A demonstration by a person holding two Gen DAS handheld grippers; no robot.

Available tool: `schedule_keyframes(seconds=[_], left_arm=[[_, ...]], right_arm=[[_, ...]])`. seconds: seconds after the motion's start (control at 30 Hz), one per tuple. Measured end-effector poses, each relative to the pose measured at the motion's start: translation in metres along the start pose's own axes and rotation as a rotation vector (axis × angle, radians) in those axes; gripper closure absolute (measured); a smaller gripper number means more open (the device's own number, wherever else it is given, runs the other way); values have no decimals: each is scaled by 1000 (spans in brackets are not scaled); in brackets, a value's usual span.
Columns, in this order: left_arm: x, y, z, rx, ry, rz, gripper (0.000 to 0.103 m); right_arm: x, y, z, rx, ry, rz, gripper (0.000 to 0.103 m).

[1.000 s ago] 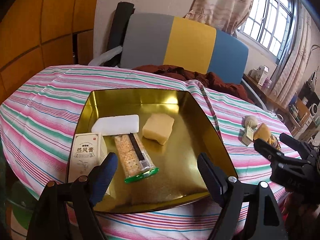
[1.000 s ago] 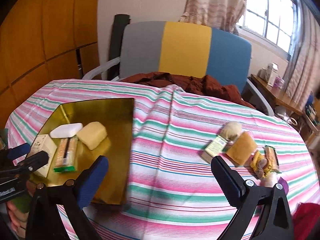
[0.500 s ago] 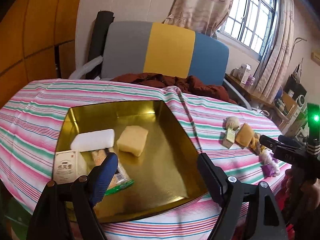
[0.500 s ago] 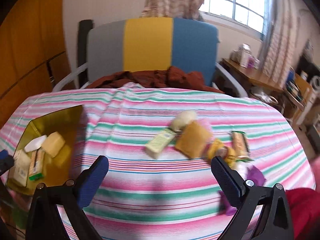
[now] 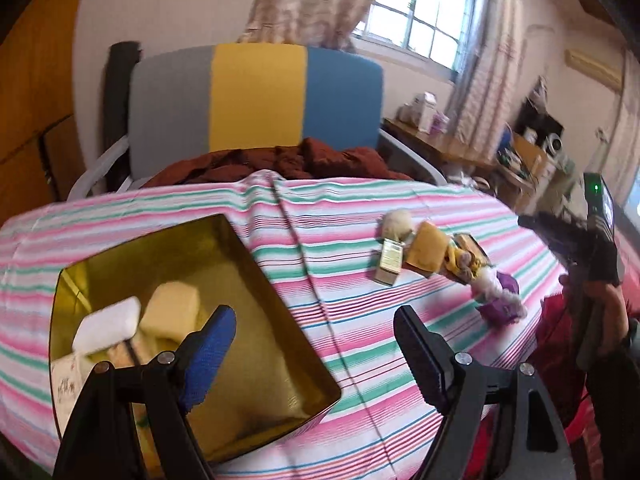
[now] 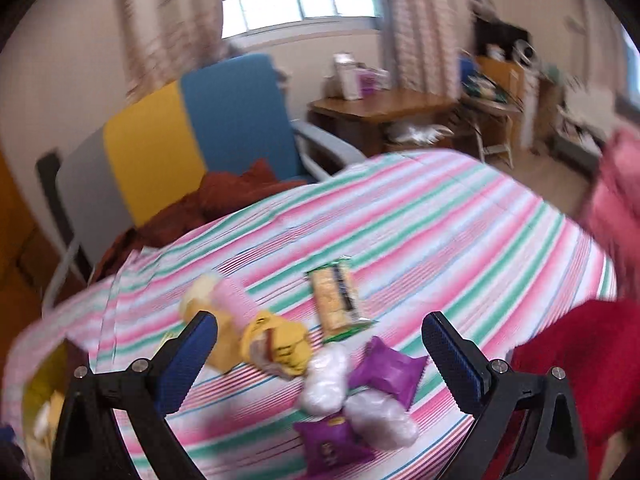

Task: Organize objects
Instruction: 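Move both tools back toward the remaining items, then grasp the green-white barcode box with the left tool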

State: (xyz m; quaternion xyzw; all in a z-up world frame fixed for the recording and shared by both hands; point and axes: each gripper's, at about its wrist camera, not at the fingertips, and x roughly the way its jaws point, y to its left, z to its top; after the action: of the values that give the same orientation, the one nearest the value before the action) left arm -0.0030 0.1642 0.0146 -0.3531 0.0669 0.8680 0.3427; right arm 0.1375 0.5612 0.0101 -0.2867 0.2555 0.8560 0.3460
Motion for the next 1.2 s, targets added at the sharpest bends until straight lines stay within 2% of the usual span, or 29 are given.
schedule_keyframes(seconds=[0.07, 0.1, 0.2, 0.47, 0.77, 0.9, 0.97, 1.2], left_arm=[[10, -11, 5, 25, 16, -10, 21], [15, -17, 7, 37, 21, -19, 21], [32, -32, 14, 63, 46, -30, 21], [81, -66, 26, 118, 117, -51, 22], [148, -100, 44, 185, 198, -66, 43], [181, -109, 48, 207, 235, -53, 43], [198, -109, 49, 213, 256, -20, 43], [233, -111, 51, 221, 277, -28, 43]], right_arm=[[11, -20, -5, 120, 22, 56, 0], [19, -31, -7, 185, 58, 44, 0], [9, -44, -6, 249, -5, 76, 0], [11, -35, -6, 207, 19, 109, 0], [16, -34, -6, 201, 31, 139, 0], [18, -31, -7, 191, 41, 155, 0], [18, -32, -7, 192, 45, 161, 0], [23, -27, -7, 173, 76, 173, 0]])
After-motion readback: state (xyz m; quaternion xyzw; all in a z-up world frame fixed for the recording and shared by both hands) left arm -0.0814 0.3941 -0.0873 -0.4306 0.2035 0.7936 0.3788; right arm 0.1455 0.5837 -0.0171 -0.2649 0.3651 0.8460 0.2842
